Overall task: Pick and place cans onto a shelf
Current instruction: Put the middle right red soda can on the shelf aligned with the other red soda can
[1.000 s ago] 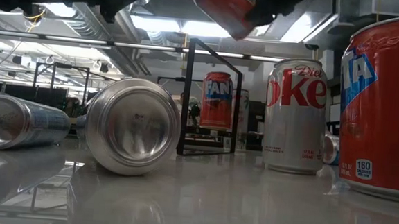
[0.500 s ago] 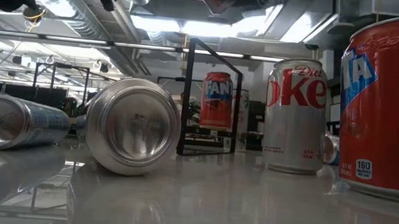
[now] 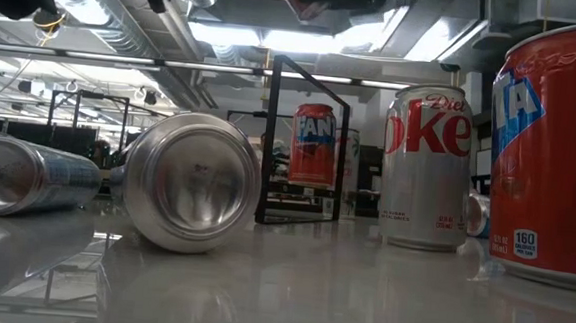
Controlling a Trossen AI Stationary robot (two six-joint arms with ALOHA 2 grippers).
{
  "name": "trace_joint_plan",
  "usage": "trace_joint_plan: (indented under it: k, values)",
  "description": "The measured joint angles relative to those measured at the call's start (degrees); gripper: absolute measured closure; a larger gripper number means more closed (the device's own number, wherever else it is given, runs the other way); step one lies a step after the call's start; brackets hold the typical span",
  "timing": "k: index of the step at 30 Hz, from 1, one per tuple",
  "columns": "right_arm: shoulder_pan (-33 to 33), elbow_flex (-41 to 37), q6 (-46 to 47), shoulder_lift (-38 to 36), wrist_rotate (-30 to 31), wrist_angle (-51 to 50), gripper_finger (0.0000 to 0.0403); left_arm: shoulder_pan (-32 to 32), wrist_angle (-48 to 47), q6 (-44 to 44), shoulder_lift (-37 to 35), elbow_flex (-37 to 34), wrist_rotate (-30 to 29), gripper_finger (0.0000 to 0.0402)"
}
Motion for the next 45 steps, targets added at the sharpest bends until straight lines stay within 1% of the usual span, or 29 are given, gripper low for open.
trace_joint_plan:
  k: [1,3,6,9,11,17,25,30,33,37,45]
  values:
    - [-0.02,0.00,-0.05,0.28,0.71,-0.26,0.0113,0.00,1.23,0.21,0.81,-0.02,-0.85,0.0142]
    - [-0.02,-0.02,0.03,1.61,2.80,3.03,0.0113,0.00,2.92,0.98,2.38,0.07,-2.05,0.0123]
    - [-0.02,-0.04,-0.04,3.07,4.36,5.06,0.0113,0.00,6.82,1.61,5.57,0.14,-3.64,0.0093]
    - [-0.02,-0.04,-0.05,4.29,4.35,6.98,0.0113,0.02,10.34,1.66,8.79,0.48,-5.60,0.0067]
    - [0.00,-0.04,-0.07,5.09,4.08,8.25,0.0113,0.08,10.77,1.62,10.62,0.76,-6.88,0.0053]
    - [0.02,-0.04,-0.04,7.32,4.01,12.41,0.0113,1.27,11.34,1.42,17.33,5.16,-7.77,0.0022]
    - [0.00,-0.05,-0.01,8.34,5.00,13.48,0.0113,2.74,11.21,1.19,26.31,12.81,-9.53,0.0016]
    - [0.00,-0.06,-0.01,8.34,5.55,13.49,0.0113,3.97,11.33,0.58,29.38,15.79,-10.14,0.0016]
    - [0.00,-0.05,0.00,8.34,5.52,13.45,0.0113,4.73,11.33,-1.07,30.01,16.85,-11.41,0.0016]
    - [0.00,-0.05,-0.01,8.34,5.48,13.41,0.0113,5.76,11.31,-3.28,30.10,18.04,-11.39,0.0016]
    - [0.02,-0.04,-0.01,8.34,5.39,13.48,0.0113,6.51,11.30,-3.49,30.10,20.12,-10.73,0.0016]
